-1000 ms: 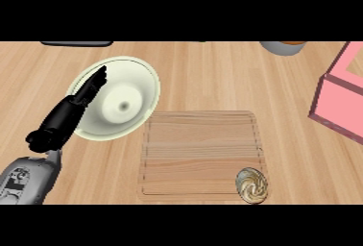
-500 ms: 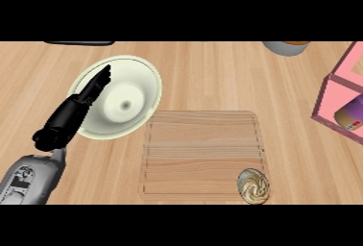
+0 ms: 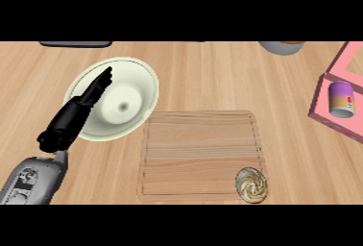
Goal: Pick the can from the cutting board and place it in the cardboard box
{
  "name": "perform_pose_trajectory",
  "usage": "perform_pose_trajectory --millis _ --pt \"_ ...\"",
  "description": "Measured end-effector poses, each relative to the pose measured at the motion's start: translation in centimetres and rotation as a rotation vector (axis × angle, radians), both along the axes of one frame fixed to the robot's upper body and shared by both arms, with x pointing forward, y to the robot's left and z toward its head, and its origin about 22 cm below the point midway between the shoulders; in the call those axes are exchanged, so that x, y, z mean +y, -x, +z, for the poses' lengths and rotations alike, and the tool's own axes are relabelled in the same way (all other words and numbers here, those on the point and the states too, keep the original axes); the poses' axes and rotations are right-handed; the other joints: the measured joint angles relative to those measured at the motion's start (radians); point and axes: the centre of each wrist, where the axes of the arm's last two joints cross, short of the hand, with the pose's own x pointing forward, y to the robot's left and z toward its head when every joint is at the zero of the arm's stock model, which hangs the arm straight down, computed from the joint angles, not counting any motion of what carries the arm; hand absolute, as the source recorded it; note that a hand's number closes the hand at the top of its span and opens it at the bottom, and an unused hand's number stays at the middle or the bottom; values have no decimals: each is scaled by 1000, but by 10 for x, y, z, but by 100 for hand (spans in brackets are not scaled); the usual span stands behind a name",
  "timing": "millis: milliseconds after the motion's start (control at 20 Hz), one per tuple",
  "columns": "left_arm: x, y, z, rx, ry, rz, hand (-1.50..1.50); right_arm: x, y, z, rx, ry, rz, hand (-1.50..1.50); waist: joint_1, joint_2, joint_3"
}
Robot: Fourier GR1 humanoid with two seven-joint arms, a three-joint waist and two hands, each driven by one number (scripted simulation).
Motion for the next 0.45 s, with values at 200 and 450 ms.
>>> perform_pose_trajectory --millis 200,450 --pt "4 2 -1 -2 -1 7 0 -12 4 -1 -23 -316 -109 -150 0 0 -1" --pt "2 0 1 -14 3 -8 0 -32 18 9 -32 -550 -217 -150 11 10 0"
